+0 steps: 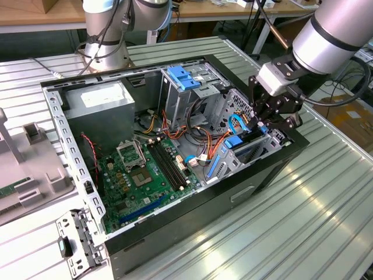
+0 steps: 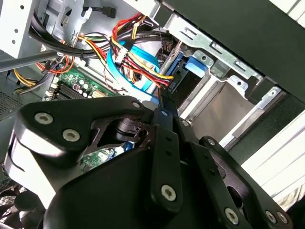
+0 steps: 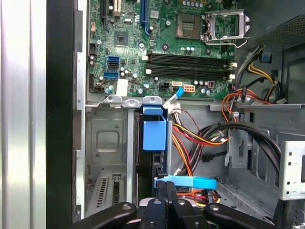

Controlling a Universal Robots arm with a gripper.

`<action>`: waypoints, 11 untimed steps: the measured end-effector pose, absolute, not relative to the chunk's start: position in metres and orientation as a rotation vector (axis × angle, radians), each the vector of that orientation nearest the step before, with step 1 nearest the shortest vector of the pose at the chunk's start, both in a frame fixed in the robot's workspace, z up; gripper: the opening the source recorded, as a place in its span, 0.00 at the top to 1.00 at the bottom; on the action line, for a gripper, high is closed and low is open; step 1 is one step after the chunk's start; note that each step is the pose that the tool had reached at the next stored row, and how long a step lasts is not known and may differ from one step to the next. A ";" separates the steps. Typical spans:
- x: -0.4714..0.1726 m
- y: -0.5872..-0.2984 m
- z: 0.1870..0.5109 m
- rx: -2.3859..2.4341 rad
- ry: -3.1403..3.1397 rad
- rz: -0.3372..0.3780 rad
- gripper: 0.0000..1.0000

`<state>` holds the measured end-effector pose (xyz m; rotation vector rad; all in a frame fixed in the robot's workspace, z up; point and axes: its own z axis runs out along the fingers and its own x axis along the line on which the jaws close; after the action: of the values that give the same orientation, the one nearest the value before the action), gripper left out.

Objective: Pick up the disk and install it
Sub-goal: 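Insert the second disk wire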

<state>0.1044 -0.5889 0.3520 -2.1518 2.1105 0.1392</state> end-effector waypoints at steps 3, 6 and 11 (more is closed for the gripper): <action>0.109 -0.589 0.354 -2.149 2.108 0.145 0.89; 0.115 -0.589 0.357 -2.144 2.103 0.156 0.89; 0.120 -0.589 0.361 -2.138 2.098 0.167 0.89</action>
<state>0.1204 -0.5889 0.3613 -2.1383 2.0982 0.1670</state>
